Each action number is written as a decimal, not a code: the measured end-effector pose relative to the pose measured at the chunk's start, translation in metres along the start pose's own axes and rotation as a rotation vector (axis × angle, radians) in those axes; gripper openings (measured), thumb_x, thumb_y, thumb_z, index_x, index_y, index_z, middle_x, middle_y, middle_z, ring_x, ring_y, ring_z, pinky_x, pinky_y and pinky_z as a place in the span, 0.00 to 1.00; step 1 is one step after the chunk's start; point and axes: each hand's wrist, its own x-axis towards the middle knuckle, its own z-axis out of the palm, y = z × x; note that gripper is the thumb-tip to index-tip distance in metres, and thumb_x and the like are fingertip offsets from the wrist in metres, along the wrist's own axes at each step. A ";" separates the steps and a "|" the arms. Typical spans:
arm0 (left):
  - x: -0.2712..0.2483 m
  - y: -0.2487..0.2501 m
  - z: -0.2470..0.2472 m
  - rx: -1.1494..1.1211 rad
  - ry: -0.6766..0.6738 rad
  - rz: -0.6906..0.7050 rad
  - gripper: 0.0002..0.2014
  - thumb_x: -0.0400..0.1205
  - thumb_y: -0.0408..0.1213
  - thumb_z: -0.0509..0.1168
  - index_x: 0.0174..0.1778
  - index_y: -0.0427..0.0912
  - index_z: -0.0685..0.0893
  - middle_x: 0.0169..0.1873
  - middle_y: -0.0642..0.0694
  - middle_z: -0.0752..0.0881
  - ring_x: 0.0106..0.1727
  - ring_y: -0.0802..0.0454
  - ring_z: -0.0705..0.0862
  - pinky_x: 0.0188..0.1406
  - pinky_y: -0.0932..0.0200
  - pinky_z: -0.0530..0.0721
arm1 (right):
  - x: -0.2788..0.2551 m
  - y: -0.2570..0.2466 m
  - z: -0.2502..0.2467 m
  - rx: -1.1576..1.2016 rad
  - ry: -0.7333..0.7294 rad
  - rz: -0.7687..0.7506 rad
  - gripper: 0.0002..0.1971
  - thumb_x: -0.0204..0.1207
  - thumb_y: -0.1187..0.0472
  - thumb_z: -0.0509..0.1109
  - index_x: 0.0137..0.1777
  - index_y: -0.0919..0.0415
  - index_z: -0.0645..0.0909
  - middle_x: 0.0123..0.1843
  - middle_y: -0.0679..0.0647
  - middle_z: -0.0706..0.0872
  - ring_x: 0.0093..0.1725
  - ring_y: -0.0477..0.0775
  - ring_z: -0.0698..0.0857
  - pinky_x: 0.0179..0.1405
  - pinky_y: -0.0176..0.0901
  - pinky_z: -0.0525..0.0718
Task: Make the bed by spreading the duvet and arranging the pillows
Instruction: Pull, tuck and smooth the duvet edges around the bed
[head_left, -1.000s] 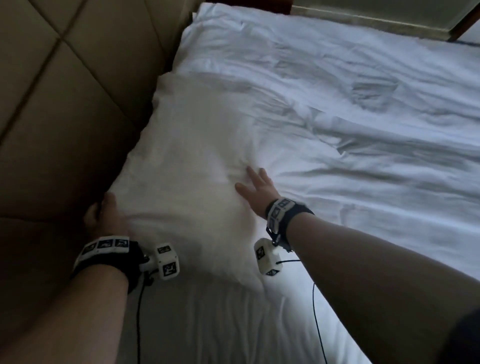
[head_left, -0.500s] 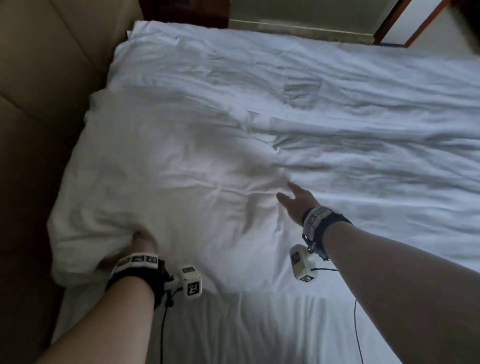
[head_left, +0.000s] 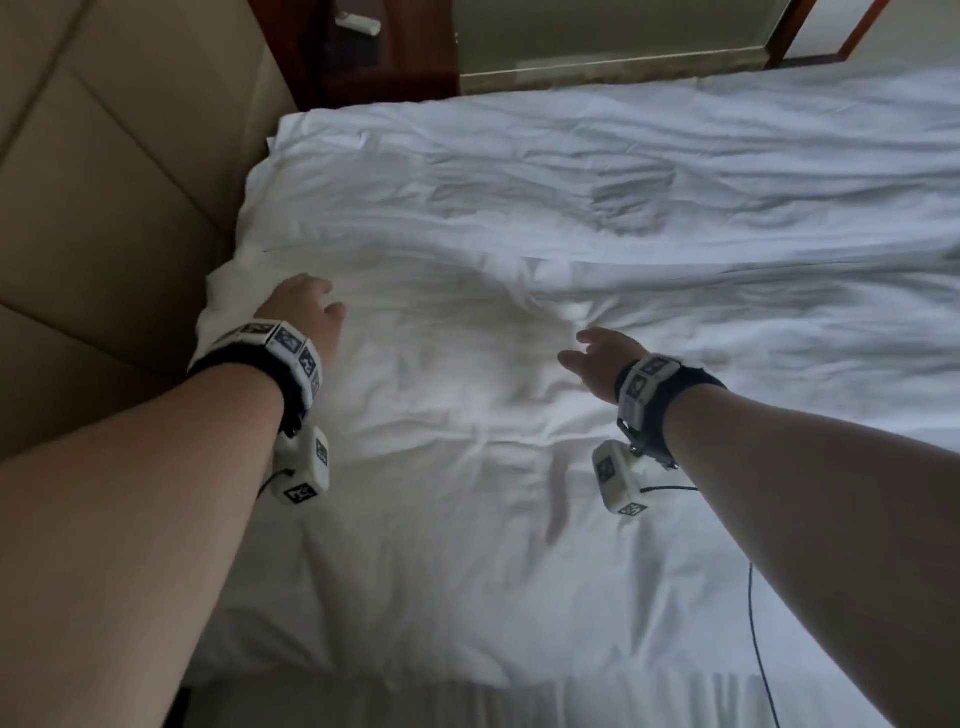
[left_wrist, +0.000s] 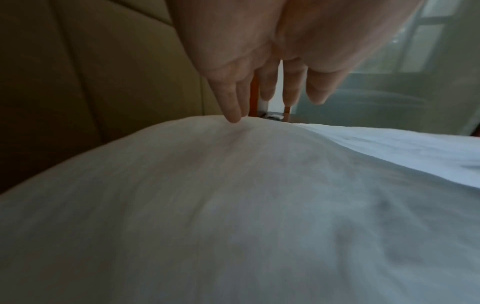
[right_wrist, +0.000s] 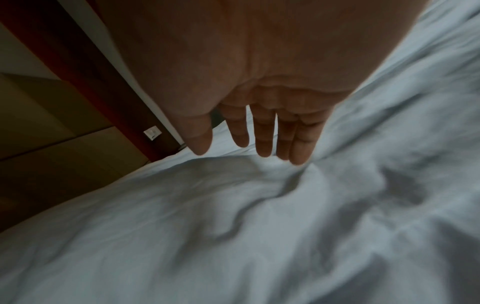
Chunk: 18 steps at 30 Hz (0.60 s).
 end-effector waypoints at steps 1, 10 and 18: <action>0.012 0.001 0.001 0.032 0.001 0.008 0.25 0.89 0.46 0.60 0.83 0.44 0.73 0.84 0.40 0.69 0.83 0.40 0.70 0.83 0.47 0.67 | 0.008 -0.006 0.003 -0.017 -0.002 -0.008 0.31 0.84 0.44 0.64 0.85 0.54 0.68 0.81 0.54 0.76 0.79 0.57 0.75 0.79 0.48 0.71; 0.055 0.003 0.042 0.148 -0.213 -0.055 0.22 0.82 0.53 0.67 0.72 0.53 0.77 0.61 0.36 0.87 0.50 0.37 0.85 0.52 0.50 0.81 | 0.072 -0.025 0.018 0.188 -0.033 -0.127 0.47 0.79 0.46 0.74 0.88 0.38 0.45 0.74 0.63 0.81 0.40 0.54 0.93 0.32 0.44 0.91; 0.059 0.012 0.042 -0.014 0.067 -0.130 0.15 0.87 0.46 0.60 0.64 0.41 0.77 0.62 0.33 0.85 0.56 0.31 0.84 0.51 0.46 0.78 | 0.091 -0.041 0.017 0.288 0.011 -0.113 0.14 0.79 0.54 0.75 0.62 0.57 0.85 0.44 0.57 0.88 0.46 0.63 0.90 0.41 0.49 0.87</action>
